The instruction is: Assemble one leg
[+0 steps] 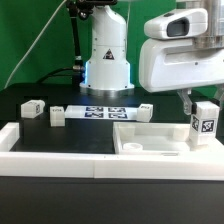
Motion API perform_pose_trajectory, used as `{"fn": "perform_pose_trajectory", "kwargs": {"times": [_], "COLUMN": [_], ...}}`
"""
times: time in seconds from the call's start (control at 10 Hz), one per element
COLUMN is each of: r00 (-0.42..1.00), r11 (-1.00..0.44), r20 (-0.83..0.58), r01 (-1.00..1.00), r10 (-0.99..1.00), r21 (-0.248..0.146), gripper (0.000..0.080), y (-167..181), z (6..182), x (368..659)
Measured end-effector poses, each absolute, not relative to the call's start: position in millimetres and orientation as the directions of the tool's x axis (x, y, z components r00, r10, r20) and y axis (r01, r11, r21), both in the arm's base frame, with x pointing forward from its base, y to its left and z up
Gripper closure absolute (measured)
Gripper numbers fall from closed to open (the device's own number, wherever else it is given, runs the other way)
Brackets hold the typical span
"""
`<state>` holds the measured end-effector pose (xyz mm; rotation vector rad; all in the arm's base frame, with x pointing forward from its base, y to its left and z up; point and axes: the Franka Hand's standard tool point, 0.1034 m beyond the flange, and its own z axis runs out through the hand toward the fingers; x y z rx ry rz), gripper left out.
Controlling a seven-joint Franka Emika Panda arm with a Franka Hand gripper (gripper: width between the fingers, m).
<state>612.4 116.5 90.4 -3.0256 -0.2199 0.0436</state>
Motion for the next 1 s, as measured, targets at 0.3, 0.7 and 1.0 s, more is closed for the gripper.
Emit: {"fn": "perform_pose_trajectory", "kwargs": {"times": [0.3, 0.7, 1.0], "r00": [0.973, 0.804, 0.641], "r11": [-0.967, -0.799, -0.636], "r20": [-0.015, -0.034, -0.057], "r01": [-0.232, -0.594, -0.767], "r10": [-0.232, -0.594, -0.765], "r21": [-0.102, -0.096, -0.082], "gripper": [0.0508, 0.0508, 0.0508], "y": [118.8, 119.9, 121.4], "z": [89.8, 89.8, 89.4], "x": [609.8, 610.8, 610.9]}}
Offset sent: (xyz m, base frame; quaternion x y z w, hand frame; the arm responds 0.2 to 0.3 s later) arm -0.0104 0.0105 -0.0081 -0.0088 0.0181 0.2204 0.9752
